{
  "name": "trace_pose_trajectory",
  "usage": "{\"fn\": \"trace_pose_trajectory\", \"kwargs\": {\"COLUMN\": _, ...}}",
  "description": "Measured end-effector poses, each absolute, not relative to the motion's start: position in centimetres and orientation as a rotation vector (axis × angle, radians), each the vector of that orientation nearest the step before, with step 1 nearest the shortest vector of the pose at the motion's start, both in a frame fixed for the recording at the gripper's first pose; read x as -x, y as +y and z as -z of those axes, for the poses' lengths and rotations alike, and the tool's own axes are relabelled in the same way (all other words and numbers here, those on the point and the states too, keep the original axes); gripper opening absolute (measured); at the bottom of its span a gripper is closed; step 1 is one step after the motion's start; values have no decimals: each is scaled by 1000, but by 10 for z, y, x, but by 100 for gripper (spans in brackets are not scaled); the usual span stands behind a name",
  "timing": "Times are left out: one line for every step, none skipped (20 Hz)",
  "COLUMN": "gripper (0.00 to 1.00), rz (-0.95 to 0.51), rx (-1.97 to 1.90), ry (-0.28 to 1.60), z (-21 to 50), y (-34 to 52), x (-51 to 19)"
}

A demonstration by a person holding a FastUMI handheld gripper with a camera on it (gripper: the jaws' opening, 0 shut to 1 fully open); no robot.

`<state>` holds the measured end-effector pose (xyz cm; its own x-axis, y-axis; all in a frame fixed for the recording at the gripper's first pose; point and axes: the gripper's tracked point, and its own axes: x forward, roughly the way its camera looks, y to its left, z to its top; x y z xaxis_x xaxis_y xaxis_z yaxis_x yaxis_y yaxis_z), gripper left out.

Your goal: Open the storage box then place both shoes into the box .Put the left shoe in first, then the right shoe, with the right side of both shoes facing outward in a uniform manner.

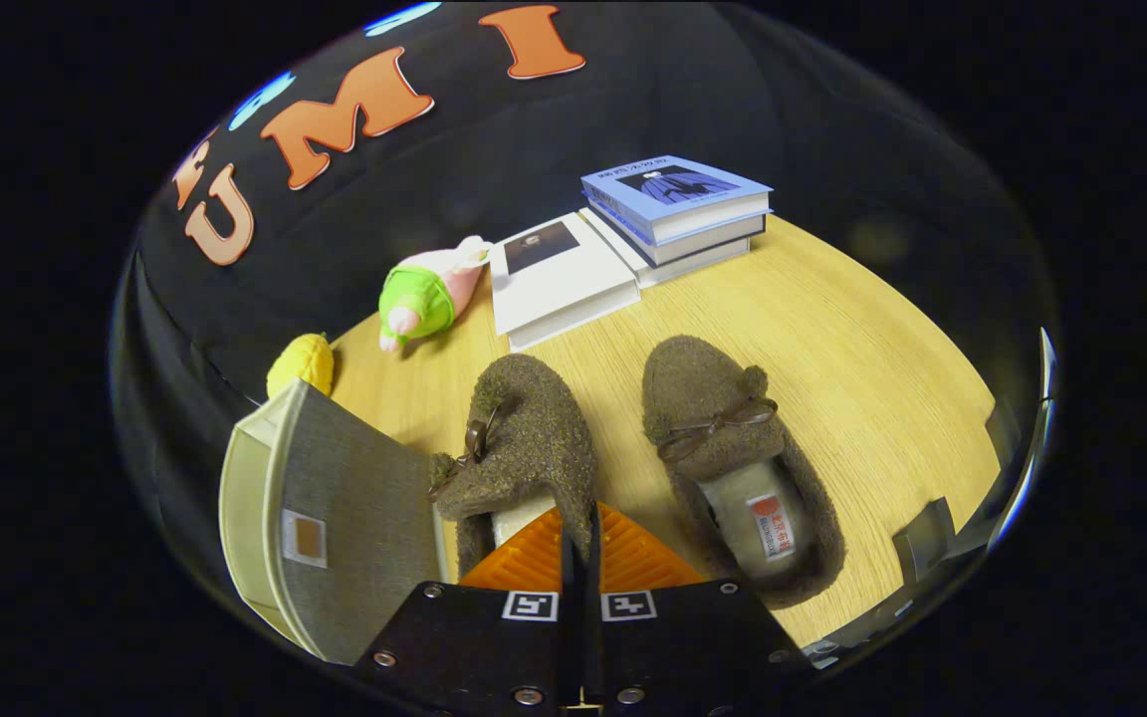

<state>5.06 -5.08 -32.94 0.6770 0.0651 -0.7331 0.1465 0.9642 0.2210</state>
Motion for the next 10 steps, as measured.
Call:
{"fn": "trace_pose_trajectory", "kwargs": {"gripper": 2, "rz": 46, "rx": -286, "ry": 811, "z": 318, "y": -48, "x": -51}}
{"fn": "trace_pose_trajectory", "kwargs": {"gripper": 2, "rz": 48, "rx": -294, "ry": 792, "z": 307, "y": -45, "x": -51}}
{"fn": "trace_pose_trajectory", "kwargs": {"gripper": 2, "rz": 47, "rx": -302, "ry": 775, "z": 296, "y": -42, "x": -51}}
{"fn": "trace_pose_trajectory", "kwargs": {"gripper": 2, "rz": 45, "rx": -311, "ry": 759, "z": 285, "y": -37, "x": -50}}
{"fn": "trace_pose_trajectory", "kwargs": {"gripper": 2, "rz": 40, "rx": -324, "ry": 744, "z": 274, "y": -32, "x": -49}}
{"fn": "trace_pose_trajectory", "kwargs": {"gripper": 1, "rz": 37, "rx": -338, "ry": 727, "z": 262, "y": -27, "x": -49}}
{"fn": "trace_pose_trajectory", "kwargs": {"gripper": 2, "rz": 31, "rx": -353, "ry": 712, "z": 251, "y": -21, "x": -47}}
{"fn": "trace_pose_trajectory", "kwargs": {"gripper": 2, "rz": 25, "rx": -370, "ry": 696, "z": 241, "y": -13, "x": -46}}
{"fn": "trace_pose_trajectory", "kwargs": {"gripper": 2, "rz": 18, "rx": -386, "ry": 685, "z": 232, "y": -5, "x": -46}}
{"fn": "trace_pose_trajectory", "kwargs": {"gripper": 2, "rz": 9, "rx": -401, "ry": 673, "z": 223, "y": 2, "x": -44}}
